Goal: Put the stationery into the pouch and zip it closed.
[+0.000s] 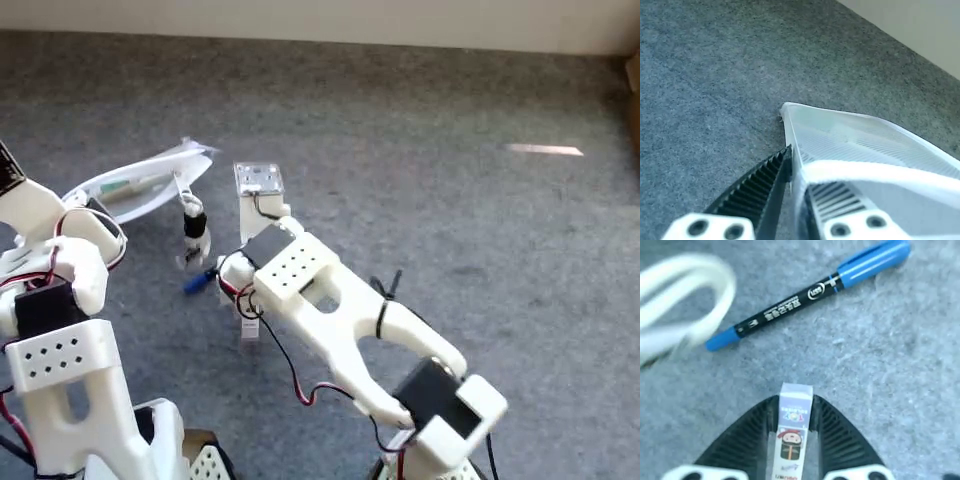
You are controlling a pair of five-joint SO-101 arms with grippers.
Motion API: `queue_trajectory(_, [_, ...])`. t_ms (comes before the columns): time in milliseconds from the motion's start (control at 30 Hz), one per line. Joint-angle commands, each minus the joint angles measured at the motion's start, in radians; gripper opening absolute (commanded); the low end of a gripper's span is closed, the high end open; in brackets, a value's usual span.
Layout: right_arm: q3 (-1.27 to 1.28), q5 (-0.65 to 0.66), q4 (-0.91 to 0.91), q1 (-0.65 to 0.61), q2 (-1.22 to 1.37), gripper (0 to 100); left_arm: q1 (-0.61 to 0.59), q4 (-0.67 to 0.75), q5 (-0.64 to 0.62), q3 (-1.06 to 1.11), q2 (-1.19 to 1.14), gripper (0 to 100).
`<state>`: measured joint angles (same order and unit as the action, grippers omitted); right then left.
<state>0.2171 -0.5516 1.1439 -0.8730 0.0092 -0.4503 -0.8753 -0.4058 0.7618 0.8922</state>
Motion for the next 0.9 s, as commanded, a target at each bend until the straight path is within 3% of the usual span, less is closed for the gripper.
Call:
queue_trajectory(0, [-0.028,0.072,0.036,0.018,-0.15,0.5,0.035,0.028,-0.005,-0.018,0.042,1])
queue_trajectory(367, [0.024,0.152,0.054,0.015,-0.363,0.5,0.156,0.032,0.052,0.01,0.044,1])
queue_trajectory(867, [0.415,0.18,-0.321,0.013,-0.776,0.5,0.236,0.028,0.112,0.015,0.045,1])
